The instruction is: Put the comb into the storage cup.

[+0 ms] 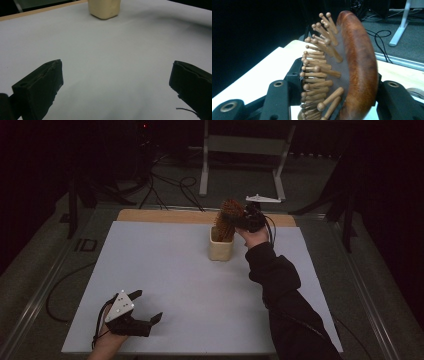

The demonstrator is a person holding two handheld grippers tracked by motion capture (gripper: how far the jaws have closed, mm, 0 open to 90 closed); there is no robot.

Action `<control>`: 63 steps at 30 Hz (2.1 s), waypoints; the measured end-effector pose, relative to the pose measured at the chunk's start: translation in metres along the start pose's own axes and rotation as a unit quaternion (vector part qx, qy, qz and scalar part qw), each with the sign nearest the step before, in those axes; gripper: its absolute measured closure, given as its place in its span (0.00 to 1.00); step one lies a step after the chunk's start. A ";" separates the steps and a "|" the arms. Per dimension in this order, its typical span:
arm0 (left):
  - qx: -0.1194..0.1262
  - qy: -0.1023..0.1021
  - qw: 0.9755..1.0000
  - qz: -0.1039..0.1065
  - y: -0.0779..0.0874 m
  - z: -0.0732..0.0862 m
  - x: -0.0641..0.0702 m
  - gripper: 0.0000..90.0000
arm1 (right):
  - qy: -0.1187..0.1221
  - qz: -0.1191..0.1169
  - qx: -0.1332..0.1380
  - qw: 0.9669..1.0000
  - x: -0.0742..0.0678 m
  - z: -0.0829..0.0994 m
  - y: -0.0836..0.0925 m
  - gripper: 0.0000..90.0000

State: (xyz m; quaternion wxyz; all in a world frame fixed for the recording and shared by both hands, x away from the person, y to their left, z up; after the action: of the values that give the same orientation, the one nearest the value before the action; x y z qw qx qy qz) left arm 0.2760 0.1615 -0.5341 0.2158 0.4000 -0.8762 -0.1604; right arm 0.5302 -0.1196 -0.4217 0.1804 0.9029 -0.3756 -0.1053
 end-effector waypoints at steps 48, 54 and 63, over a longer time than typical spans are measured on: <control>0.011 0.006 1.000 0.007 0.005 -0.001 0.003 0.00 | 0.127 0.055 -0.014 0.990 0.002 -0.004 0.075 0.11; 0.011 0.004 1.000 0.007 0.006 -0.001 0.004 0.00 | 0.131 0.051 -0.020 0.990 -0.001 0.012 0.087 0.11; 0.009 -0.004 1.000 0.003 0.006 -0.001 0.004 0.00 | 0.124 0.027 -0.011 0.992 -0.019 0.045 0.103 0.11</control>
State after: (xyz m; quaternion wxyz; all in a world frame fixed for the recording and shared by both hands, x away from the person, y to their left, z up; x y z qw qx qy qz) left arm 0.2699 0.1621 -0.5298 0.2092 0.3987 -0.8797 -0.1529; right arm 0.4361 -0.1843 -0.4197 0.2386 0.8964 -0.3734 0.0085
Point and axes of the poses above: each handheld gripper's, and its own axes: y roughly backward along the jaws, z roughly out of its underside, x roughly to its right, the point moved 8 cm from there along -y, roughly forward along the jaws, and after that the axes turned 14 degrees about y, right-handed, at the moved point
